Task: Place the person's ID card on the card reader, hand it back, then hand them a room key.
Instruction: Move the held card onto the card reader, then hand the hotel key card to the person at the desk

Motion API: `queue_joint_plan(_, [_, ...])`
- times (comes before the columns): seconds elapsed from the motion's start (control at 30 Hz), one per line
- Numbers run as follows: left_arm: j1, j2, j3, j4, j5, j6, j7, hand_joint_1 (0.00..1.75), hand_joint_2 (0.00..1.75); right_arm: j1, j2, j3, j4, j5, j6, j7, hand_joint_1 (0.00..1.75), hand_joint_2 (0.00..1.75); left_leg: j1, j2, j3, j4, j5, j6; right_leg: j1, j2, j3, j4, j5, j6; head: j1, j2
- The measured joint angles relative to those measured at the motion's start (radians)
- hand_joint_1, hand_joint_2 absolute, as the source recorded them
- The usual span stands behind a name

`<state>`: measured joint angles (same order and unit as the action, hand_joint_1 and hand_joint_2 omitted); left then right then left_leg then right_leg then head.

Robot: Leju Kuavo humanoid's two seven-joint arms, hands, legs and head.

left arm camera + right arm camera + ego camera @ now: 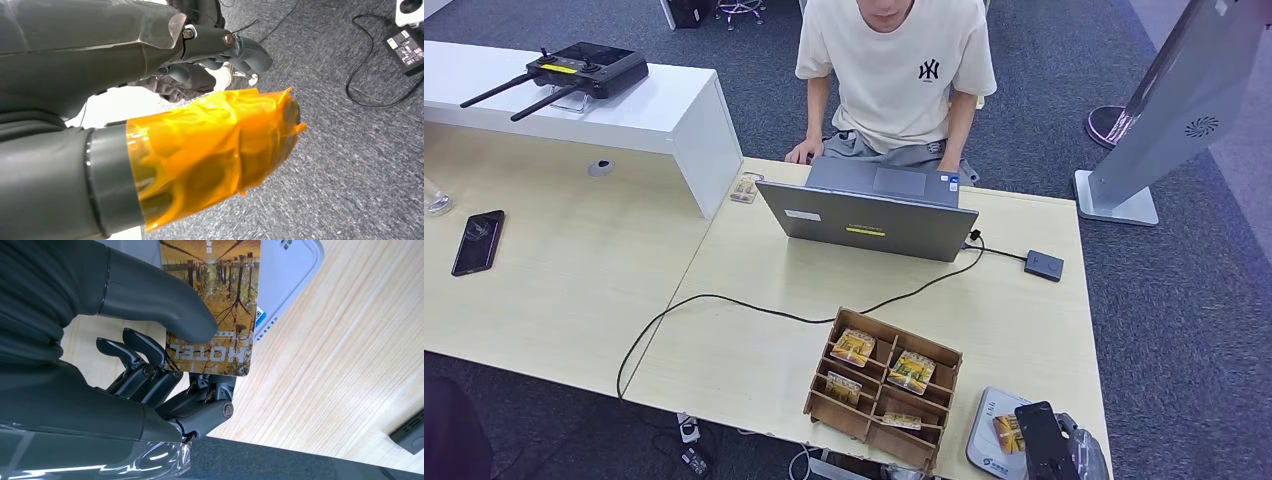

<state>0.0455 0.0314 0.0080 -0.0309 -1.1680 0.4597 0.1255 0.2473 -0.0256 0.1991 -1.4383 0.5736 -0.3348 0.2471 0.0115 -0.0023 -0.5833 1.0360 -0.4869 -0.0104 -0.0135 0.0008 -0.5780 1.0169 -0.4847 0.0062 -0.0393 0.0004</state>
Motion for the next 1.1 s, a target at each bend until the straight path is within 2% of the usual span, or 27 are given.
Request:
queue_joint_plan(0.27, [0.001,-0.009,0.000,0.000,0.019,0.003,0.000,0.00,0.00,0.017,0.004,-0.001,-0.056,0.023,-0.042,-0.044,1.75,1.75,0.000,0.000,0.000,0.000,0.000,0.000,0.000,0.000,0.000,0.000,0.000,0.000,0.000,0.000])
queue_joint_plan(0.63, [0.003,-0.032,-0.011,0.000,0.053,0.017,0.003,0.00,0.00,0.068,0.080,-0.043,-0.317,0.036,-0.201,-0.263,1.75,1.75,0.000,0.000,-0.001,0.000,0.000,0.000,0.000,0.000,-0.001,0.000,0.000,0.000,0.000,0.000])
queue_joint_plan(0.83, [0.002,-0.038,-0.029,0.002,0.067,0.017,0.005,0.00,0.00,0.084,0.114,-0.051,-0.412,0.035,-0.221,-0.343,1.75,1.75,0.000,0.000,0.000,0.000,0.000,0.000,0.000,0.000,-0.001,0.000,0.000,0.000,0.000,0.000])
queue_joint_plan(1.1, [-0.001,-0.041,-0.055,0.002,0.075,0.015,0.005,0.00,0.00,0.084,0.132,-0.042,-0.456,0.034,-0.226,-0.389,1.75,1.75,0.000,0.000,-0.001,0.000,0.000,0.000,0.000,0.000,-0.001,0.000,0.000,0.000,0.000,0.000])
